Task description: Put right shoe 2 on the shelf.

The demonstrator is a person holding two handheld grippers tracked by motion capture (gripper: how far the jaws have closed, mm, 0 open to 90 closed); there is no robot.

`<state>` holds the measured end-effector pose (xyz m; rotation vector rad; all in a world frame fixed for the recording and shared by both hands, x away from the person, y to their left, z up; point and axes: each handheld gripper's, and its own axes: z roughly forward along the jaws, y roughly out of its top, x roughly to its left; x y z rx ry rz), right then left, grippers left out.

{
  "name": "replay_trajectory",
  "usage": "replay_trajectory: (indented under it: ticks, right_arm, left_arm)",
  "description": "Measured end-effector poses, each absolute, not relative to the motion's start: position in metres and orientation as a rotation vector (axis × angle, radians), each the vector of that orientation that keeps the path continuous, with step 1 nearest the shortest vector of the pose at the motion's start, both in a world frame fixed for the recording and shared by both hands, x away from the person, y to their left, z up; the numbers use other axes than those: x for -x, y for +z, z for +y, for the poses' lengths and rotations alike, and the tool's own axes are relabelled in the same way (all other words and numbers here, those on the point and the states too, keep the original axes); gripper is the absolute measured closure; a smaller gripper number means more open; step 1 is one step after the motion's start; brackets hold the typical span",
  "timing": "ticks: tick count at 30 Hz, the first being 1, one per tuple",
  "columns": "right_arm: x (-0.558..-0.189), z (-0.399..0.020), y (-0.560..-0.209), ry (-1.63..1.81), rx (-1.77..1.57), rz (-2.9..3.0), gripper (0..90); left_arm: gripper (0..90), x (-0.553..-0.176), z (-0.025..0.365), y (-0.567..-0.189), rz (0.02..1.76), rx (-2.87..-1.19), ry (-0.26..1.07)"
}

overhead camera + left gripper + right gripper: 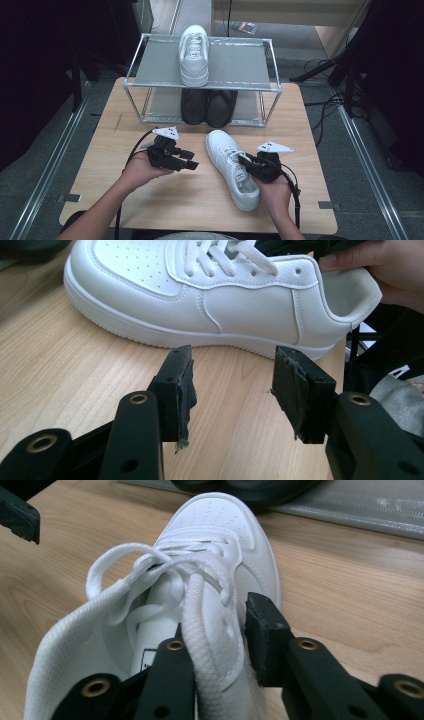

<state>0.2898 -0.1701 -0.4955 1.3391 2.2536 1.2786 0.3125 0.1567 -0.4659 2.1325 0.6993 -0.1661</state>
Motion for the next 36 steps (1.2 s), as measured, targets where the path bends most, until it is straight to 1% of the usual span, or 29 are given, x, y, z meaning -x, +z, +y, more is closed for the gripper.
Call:
replay_trajectory:
  ticks: [4, 9, 14, 19, 26, 32, 36]
  right_arm:
    - [-0.292, -0.172, -0.493, 1.281, -1.375, 2.256, 83.3]
    - [-0.298, -0.177, -0.49, 1.306, -1.428, 2.254, 85.3]
    - [-0.302, -0.183, -0.486, 1.366, -1.496, 2.267, 85.5]
    - [-0.307, -0.185, -0.478, 1.385, -1.474, 2.314, 85.3]
    - [-0.315, -0.187, -0.467, 1.375, -1.427, 2.349, 85.3]
    - [-0.327, -0.189, -0.448, 1.398, -1.351, 2.424, 85.2]
    - [-0.338, -0.192, -0.434, 1.417, -1.237, 2.505, 85.1]
  left_arm:
    - [51.2, -0.314, 0.16, -0.465, 0.704, -2.124, -0.163]
    - [48.1, -0.314, 0.163, -0.464, 0.706, -2.114, -0.176]
    - [44.6, -0.314, 0.169, -0.464, 0.716, -2.105, -0.18]
    - [41.1, -0.312, 0.176, -0.464, 0.71, -2.094, -0.175]
    - [39.9, -0.306, 0.186, -0.465, 0.744, -2.104, -0.136]
    - [39.7, -0.302, 0.195, -0.466, 0.773, -2.102, -0.11]
    - [39.7, -0.299, 0.201, -0.467, 0.796, -2.102, -0.1]
